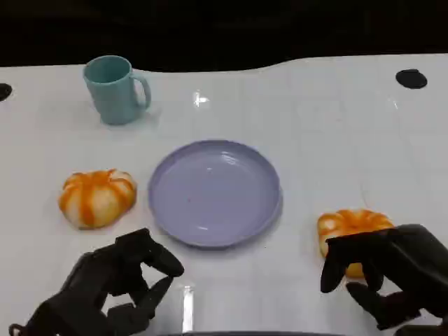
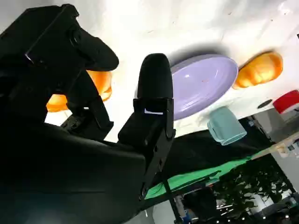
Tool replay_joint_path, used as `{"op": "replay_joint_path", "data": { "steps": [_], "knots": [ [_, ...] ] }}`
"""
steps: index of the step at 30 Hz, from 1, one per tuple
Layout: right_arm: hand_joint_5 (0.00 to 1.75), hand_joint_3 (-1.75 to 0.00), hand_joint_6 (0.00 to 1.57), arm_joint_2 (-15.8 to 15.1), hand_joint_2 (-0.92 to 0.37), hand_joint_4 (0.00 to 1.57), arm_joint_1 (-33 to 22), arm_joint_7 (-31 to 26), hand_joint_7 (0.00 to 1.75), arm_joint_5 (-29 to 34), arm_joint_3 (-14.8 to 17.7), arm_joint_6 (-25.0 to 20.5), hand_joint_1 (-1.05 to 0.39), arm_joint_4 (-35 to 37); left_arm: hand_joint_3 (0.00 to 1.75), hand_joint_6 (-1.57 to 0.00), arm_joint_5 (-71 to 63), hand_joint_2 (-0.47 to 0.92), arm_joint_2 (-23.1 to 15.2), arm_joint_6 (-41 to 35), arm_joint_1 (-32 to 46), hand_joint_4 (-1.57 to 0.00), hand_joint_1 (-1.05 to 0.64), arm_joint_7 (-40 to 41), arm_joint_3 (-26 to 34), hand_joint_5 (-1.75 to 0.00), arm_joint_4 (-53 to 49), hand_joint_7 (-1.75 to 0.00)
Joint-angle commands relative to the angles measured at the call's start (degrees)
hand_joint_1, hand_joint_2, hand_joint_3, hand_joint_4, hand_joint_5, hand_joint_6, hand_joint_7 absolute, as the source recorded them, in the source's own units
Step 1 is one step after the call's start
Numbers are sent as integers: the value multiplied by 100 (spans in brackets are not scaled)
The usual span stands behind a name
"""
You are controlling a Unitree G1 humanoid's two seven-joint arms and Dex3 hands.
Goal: Grasp the bread from the table and place it into the plate.
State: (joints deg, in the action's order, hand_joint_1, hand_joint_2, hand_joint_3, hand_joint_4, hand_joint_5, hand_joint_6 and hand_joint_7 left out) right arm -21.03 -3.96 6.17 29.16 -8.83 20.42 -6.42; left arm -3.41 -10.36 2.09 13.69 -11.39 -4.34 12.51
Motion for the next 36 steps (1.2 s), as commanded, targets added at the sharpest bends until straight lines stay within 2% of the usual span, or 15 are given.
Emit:
{"op": "replay_joint_path", "data": {
  "steps": [1, 28, 30, 32, 36],
  "knots": [
    [164, -123, 91, -90, -24, 93, -23, -9, 108, -31, 38, 3, 10, -16, 75, -65, 14, 75, -55, -16, 5, -70, -26, -9, 51, -175, 35, -126],
    [163, -119, 91, -63, -26, 93, -3, -90, 107, -18, 53, 60, 11, 42, 73, -65, 8, 76, -63, 5, -19, -69, -26, -9, 59, -175, -23, -125],
    [155, -116, 93, -36, -25, 94, -14, -200, 101, 27, 93, 79, 11, -1, 73, -65, 2, 76, -66, 9, -23, -68, -27, -9, 58, -175, -26, -125],
    [142, -106, 95, -2, -26, 95, -28, -389, 86, 152, 129, 91, 10, -55, 73, -65, 4, 76, -74, 31, -25, -69, -27, -13, 64, -175, -40, -125],
    [113, -85, 100, 73, -33, 92, -156, -448, 54, 556, 158, -440, 0, -514, 73, -65, 28, 76, -84, 77, -25, -71, -26, -33, 79, -175, -75, -125]
  ]
}}
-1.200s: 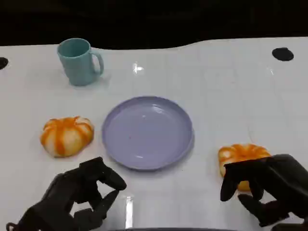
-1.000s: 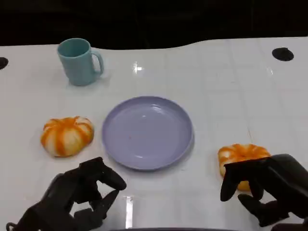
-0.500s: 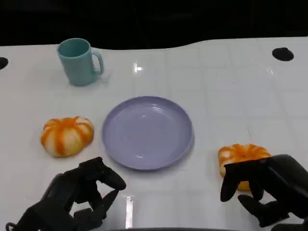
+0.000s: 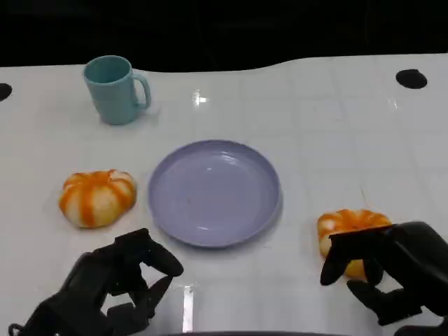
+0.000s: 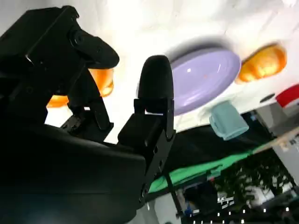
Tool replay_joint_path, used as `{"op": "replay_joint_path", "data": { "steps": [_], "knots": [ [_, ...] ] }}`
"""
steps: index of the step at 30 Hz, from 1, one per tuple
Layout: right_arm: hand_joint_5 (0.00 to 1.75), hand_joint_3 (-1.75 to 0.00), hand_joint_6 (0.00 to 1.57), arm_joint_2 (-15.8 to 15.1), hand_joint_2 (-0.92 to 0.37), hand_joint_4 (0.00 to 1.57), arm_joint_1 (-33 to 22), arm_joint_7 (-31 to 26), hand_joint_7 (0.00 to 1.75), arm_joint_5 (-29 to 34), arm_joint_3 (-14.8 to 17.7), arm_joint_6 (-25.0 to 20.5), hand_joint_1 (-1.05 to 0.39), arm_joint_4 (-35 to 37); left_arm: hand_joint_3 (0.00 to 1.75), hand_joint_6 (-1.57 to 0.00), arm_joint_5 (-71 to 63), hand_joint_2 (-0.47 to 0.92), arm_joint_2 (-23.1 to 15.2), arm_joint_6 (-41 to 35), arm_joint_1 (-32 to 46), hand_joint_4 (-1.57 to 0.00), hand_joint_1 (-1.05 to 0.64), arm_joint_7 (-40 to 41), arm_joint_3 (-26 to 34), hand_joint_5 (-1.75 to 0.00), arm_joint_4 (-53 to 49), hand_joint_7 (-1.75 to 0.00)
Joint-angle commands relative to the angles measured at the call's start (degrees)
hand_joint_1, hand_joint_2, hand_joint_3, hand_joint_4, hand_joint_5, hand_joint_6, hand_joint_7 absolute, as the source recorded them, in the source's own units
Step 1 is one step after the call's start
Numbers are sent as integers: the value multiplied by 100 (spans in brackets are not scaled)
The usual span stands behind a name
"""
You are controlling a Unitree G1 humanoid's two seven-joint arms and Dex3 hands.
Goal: Grasp the bread from the table and place it into the plate.
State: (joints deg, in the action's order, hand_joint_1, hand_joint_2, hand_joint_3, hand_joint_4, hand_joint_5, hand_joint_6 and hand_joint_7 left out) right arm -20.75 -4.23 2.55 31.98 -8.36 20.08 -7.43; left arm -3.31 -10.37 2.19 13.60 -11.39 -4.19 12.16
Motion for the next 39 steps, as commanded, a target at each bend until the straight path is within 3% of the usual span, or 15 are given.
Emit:
{"op": "replay_joint_path", "data": {
  "steps": [1, 4, 5, 6, 9, 14, 23, 32, 39],
  "knots": [
    [109, -80, 101, 57, -35, 91, -156, -61, 47, 341, 110, -523, -2, -515, 73, -65, 21, 76, -83, 71, -14, -71, -26, -34, 68, -175, -42, -125],
    [104, -73, 102, 33, -38, 89, -197, 26, 36, 488, 83, -756, -4, -724, 73, -65, 29, 76, -82, 69, -10, -72, -27, -37, 75, -175, -43, -125],
    [96, -68, 95, -6, -40, 84, -210, 87, 29, 589, 70, -851, -7, -825, 73, -65, 33, 76, -87, 56, -8, -71, -27, -42, 79, -175, -37, -125],
    [78, -50, 87, -32, -49, 80, -221, 125, 19, 680, 59, -928, -11, -902, 73, -65, 34, 76, -93, 45, -6, -70, -27, -47, 81, -175, -33, -125],
    [52, -19, 74, -84, -64, 73, -256, 258, 5, 928, 40, -1145, -17, -1094, 72, -65, 43, 77, -100, 35, -10, -70, -27, -58, 88, -175, -39, -124],
    [31, -5, 54, -201, -72, 49, -292, 693, 0, 1582, -21, -1646, -30, -1531, 72, -65, 32, 77, -111, 57, -29, -72, -28, -63, 97, -175, -59, -125],
    [24, -1, 45, -150, -77, 34, -353, 1182, 0, 3034, -245, -2388, -53, -2029, 70, -65, 35, 78, -85, 19, -51, -70, -29, -56, 83, -175, -45, -124],
    [24, -1, 41, -43, -78, 27, -171, 1524, 0, 3124, -381, -2669, -52, -1860, 70, -65, 15, 78, -66, 17, -55, -72, -29, -38, 50, -175, -21, -125],
    [28, -1, 41, -19, -81, 28, 281, 1456, 1, 3351, -660, -2787, -56, -1174, 70, -65, -2, 77, -63, -48, -56, -72, -31, -23, 33, -175, 49, -125]
  ]
}}
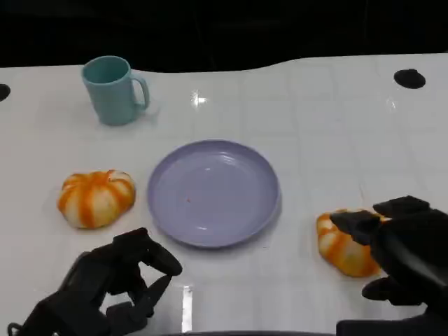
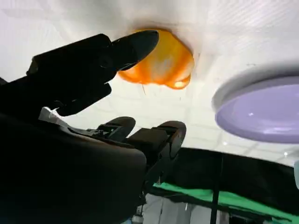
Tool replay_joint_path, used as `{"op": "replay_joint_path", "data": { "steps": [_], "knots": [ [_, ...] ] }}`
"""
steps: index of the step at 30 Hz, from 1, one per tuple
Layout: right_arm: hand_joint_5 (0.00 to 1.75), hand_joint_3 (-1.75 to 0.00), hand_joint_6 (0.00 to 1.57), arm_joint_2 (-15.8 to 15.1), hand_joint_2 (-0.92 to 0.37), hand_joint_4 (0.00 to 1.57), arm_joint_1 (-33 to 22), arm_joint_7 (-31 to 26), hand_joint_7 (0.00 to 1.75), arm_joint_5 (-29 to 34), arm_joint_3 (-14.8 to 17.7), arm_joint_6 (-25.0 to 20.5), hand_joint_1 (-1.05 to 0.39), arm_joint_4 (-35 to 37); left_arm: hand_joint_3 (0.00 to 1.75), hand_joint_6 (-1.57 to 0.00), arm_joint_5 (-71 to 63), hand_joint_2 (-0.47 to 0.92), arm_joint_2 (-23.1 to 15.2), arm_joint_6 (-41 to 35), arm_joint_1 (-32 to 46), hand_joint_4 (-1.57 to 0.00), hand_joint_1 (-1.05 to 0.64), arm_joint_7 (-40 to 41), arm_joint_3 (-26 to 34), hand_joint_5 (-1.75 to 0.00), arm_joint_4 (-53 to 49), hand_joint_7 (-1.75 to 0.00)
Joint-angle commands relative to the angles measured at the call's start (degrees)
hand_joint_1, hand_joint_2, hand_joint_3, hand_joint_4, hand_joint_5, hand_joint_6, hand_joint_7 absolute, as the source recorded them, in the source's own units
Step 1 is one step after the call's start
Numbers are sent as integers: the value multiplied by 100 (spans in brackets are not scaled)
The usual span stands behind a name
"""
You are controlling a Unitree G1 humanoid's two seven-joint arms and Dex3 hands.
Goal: Grasp the bread from the table and place it into the plate.
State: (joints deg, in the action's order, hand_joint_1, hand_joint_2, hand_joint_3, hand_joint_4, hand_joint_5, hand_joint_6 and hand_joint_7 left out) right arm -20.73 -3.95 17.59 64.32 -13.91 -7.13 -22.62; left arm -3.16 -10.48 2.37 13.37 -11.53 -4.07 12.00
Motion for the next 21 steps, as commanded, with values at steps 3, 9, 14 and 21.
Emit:
{"op": "replay_joint_path", "data": {
  "steps": [3, 9, 14, 21],
  "knots": [
    [29, 0, 42, -4, -80, 28, 437, -116, 1, 134, -184, -97, -54, 644, 70, -65, -17, 77, -52, -101, -32, -72, -30, -7, 16, -175, 95, -125],
    [32, 0, 44, 4, -80, 26, 855, -133, 1, 105, -390, -139, -50, 1291, 71, -65, -31, 77, -56, -135, -38, -73, -29, -2, 5, -175, 133, -125],
    [35, 0, 45, -10, -80, 28, 1176, -378, 1, 115, -564, -136, -50, 1886, 71, -64, -11, 77, -45, -101, -41, -72, -27, -8, -1, -175, 129, -125],
    [36, 0, 44, 80, -81, 25, 1492, -478, 0, -83, -674, -253, -49, 2466, 72, -65, -6, 77, -12, -244, -20, -72, -28, 12, -14, -175, 266, -125]
  ]
}}
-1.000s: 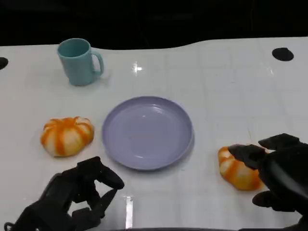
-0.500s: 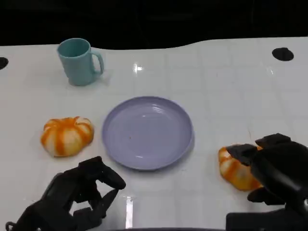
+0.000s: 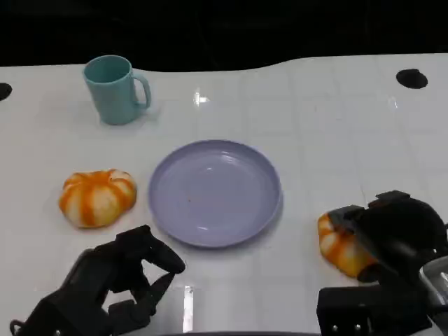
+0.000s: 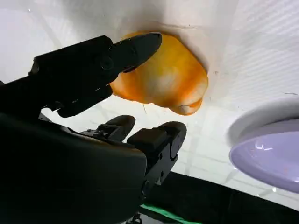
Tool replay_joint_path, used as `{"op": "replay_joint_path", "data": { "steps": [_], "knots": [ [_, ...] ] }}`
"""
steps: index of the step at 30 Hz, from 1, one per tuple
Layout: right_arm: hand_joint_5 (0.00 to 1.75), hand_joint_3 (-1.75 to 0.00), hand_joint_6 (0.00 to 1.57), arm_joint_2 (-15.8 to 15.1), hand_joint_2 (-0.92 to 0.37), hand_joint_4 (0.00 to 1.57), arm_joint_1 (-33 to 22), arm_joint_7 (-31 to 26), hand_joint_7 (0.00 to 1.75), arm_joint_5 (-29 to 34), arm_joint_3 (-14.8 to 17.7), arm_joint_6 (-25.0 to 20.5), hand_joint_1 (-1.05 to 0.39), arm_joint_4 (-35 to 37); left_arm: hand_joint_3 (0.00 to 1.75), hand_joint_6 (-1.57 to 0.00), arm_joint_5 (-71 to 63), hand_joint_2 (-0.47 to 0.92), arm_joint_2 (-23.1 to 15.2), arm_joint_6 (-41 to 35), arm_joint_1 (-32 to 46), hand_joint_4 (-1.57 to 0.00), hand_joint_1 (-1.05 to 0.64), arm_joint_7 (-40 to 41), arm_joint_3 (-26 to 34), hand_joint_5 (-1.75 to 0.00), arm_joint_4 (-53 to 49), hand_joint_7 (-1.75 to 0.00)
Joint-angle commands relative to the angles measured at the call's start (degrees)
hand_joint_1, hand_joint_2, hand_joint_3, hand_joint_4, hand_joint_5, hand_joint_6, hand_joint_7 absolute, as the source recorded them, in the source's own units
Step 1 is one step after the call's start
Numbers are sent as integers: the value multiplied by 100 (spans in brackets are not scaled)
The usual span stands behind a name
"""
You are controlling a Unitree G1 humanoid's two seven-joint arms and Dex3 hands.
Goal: Grasp the bread from the table and place it into the plate.
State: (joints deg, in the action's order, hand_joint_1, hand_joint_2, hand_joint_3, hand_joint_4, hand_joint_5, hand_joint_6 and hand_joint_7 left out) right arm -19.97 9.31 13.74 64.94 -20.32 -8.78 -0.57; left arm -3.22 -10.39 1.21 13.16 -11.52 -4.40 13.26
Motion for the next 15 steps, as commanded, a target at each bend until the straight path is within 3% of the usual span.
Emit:
{"op": "replay_joint_path", "data": {
  "steps": [1, 9, 15],
  "knots": [
    [36, -1, 44, 22, -82, 25, 203, -89, 0, -191, -39, -109, -49, 331, 72, -65, -7, 77, -21, -156, 4, -72, -28, 14, 16, -175, 169, -125],
    [36, -2, 42, 156, -87, 22, 488, 266, 0, -703, -14, -461, -51, 593, 71, -64, -52, 77, -43, -240, 18, -69, -27, 18, 17, -175, 294, -125],
    [37, -1, 52, 274, -88, 30, 850, 268, 3, -1077, -33, -671, -52, 1014, 71, -64, -54, 77, -45, -284, 30, -69, -26, 18, 23, -175, 346, -126]
  ]
}}
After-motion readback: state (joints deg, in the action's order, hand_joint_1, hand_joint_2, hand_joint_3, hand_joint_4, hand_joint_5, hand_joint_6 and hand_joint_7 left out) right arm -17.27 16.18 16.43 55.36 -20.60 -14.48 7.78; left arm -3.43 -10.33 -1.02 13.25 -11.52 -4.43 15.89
